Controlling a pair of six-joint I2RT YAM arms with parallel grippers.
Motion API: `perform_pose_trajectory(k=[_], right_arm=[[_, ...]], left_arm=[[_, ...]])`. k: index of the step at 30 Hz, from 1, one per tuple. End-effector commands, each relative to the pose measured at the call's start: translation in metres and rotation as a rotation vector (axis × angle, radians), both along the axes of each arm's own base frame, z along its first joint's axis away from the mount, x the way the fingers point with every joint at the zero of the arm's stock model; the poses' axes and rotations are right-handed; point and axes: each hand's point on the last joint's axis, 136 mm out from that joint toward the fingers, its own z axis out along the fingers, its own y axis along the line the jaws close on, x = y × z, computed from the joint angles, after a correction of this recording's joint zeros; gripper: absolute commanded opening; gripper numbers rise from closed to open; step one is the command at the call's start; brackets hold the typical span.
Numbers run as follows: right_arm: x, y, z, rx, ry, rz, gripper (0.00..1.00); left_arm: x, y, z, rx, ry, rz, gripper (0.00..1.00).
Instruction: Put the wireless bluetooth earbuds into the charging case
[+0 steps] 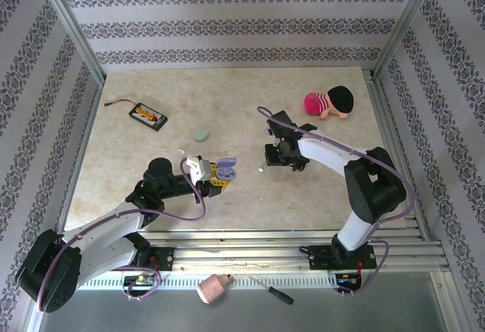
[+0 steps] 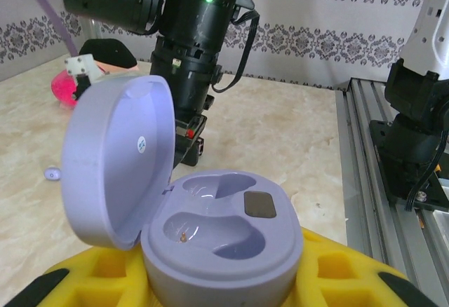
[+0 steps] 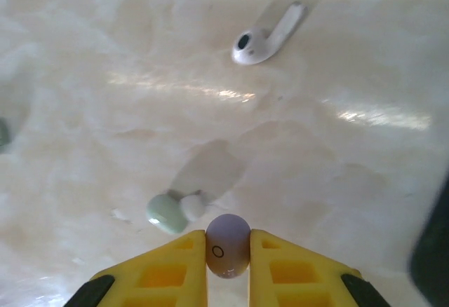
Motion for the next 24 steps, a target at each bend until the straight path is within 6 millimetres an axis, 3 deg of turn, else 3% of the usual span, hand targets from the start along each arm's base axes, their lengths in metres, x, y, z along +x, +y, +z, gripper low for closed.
perform_pose_trajectory(k=[1, 8, 13, 24], right_arm=[[-0.004, 0.024, 0.016, 0.23, 0.038, -0.047, 0.16], [-0.013, 0.023, 0.032, 0.298, 0.025, -0.057, 0.16], [-0.025, 0.038, 0.066, 0.404, -0.046, 0.052, 0.17], [-0.06, 0.063, 0.149, 0.627, -0.162, 0.264, 0.15]], left_arm=[[-0.002, -0.004, 0.005, -0.017, -0.037, -0.023, 0.14], [0.001, -0.005, -0.003, -0.014, -0.037, -0.021, 0.14], [0.006, -0.007, -0.013, -0.01, -0.019, -0.025, 0.14], [0.015, -0.008, -0.008, -0.067, -0.002, -0.045, 0.14]])
